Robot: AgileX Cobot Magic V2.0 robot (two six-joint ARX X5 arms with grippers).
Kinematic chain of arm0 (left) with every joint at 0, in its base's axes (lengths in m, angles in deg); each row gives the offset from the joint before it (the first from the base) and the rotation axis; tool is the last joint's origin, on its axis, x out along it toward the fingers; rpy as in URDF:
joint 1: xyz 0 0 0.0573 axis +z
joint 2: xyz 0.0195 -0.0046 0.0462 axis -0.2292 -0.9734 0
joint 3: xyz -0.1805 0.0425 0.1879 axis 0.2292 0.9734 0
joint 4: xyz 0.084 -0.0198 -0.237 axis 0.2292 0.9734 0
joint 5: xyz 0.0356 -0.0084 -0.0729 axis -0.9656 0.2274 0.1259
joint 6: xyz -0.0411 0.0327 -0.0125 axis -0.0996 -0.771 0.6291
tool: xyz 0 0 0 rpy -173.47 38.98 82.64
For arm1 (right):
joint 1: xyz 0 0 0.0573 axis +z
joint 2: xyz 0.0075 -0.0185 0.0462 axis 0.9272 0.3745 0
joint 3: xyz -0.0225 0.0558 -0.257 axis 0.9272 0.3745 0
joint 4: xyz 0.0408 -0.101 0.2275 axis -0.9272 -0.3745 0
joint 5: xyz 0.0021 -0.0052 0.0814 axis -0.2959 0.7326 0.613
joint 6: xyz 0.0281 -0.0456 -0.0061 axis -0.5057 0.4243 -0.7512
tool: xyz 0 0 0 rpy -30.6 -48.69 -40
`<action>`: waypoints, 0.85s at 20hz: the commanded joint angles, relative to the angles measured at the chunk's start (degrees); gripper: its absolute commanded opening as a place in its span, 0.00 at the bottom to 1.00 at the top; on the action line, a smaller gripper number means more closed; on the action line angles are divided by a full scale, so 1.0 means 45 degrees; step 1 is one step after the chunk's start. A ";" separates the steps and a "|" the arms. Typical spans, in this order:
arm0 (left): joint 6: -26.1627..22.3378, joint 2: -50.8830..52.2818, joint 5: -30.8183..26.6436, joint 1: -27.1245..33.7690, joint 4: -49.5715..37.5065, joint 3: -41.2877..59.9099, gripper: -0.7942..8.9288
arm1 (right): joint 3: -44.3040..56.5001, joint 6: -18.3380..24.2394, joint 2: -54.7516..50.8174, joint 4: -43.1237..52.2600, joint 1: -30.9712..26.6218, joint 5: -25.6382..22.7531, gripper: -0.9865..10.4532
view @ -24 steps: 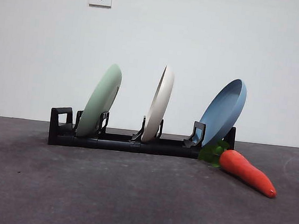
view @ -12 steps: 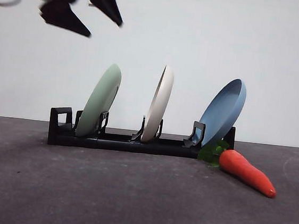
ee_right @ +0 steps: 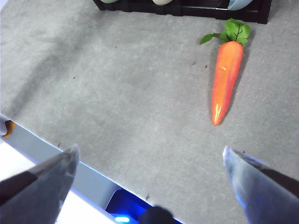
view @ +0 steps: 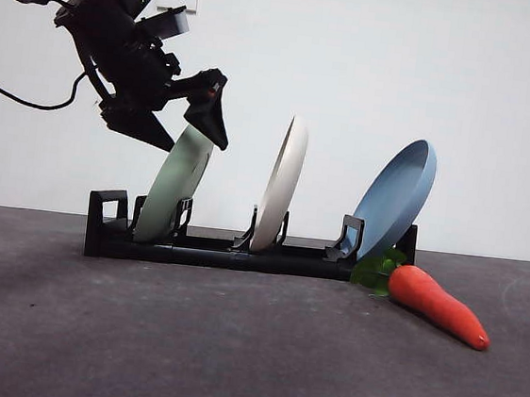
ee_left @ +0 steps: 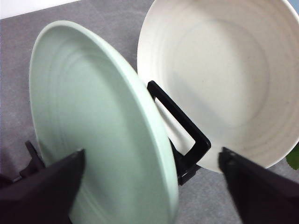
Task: Take the green plate from the plate rack,put the plate on the table,take the carrot from the table,put the carrot in the plate
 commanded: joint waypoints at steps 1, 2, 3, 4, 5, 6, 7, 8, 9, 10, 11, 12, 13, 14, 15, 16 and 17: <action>-0.0117 -0.0107 0.0257 -0.0044 -0.0087 -0.0005 0.14 | -0.0049 -0.0078 -0.0015 0.0083 0.0019 0.0010 0.72; -0.0087 -0.0107 0.0257 -0.0044 -0.0044 -0.0005 0.08 | -0.0049 -0.0078 -0.0005 0.0083 0.0019 0.0010 0.72; -0.0092 -0.0107 0.0257 -0.0044 0.0029 -0.0005 0.07 | -0.0049 -0.0078 0.0005 0.0078 0.0019 0.0010 0.72; -0.0092 -0.0107 0.0257 -0.0044 0.0034 -0.0005 0.07 | -0.0049 -0.0078 0.0005 0.0078 0.0019 0.0010 0.72; -0.0092 -0.0107 0.0282 -0.0044 0.0029 -0.0005 0.07 | -0.0049 -0.0078 0.0015 0.0078 0.0019 0.0010 0.72; -0.0092 -0.0107 0.0427 -0.0044 0.0029 -0.0005 0.07 | -0.0049 -0.0078 0.0034 0.0083 0.0019 0.0010 0.72; -0.0087 -0.0107 0.0641 -0.0044 0.0029 -0.0005 0.07 | -0.0049 -0.0078 0.0039 0.0078 0.0019 0.0010 0.72; -0.0044 -0.0107 0.0724 -0.0039 0.0029 -0.0005 0.07 | -0.0049 -0.0078 0.0039 0.0078 0.0019 0.0010 0.72; -0.0029 -0.0102 0.0831 -0.0015 0.0024 -0.0005 0.07 | -0.0049 -0.0078 0.0039 0.0078 0.0019 0.0010 0.72; -0.0005 -0.0102 0.0879 -0.0015 0.0024 -0.0005 0.07 | -0.0049 -0.0078 0.0039 0.0078 0.0019 0.0010 0.72; 0.0024 -0.0092 0.0884 0.0000 0.0029 -0.0005 0.07 | -0.0049 -0.0078 0.0039 0.0078 0.0019 0.0010 0.72; 0.0233 -0.0078 0.0889 0.0005 0.0024 -0.0005 0.07 | -0.0049 -0.0073 0.0039 0.0078 0.0019 0.0010 0.72; 0.0447 -0.0024 0.0894 0.0005 0.0024 -0.0010 0.07 | -0.0049 -0.0073 0.0039 0.0078 0.0019 0.0010 0.72; 0.0670 0.0058 0.0933 0.0005 0.0019 -0.0010 0.07 | -0.0049 -0.0068 0.0039 0.0083 0.0019 0.0010 0.72; 0.0699 0.0175 0.0957 0.0005 0.0024 -0.0010 0.07 | -0.0049 -0.0063 0.0039 0.0083 0.0019 0.0010 0.72; 0.0879 0.0350 0.0976 0.0005 0.0024 -0.0010 0.07 | -0.0049 -0.0063 0.0039 0.0087 0.0019 0.0010 0.72; 0.1001 0.0563 0.0976 0.0005 0.0015 -0.0010 0.07 | -0.0049 -0.0058 0.0039 0.0083 0.0019 0.0010 0.72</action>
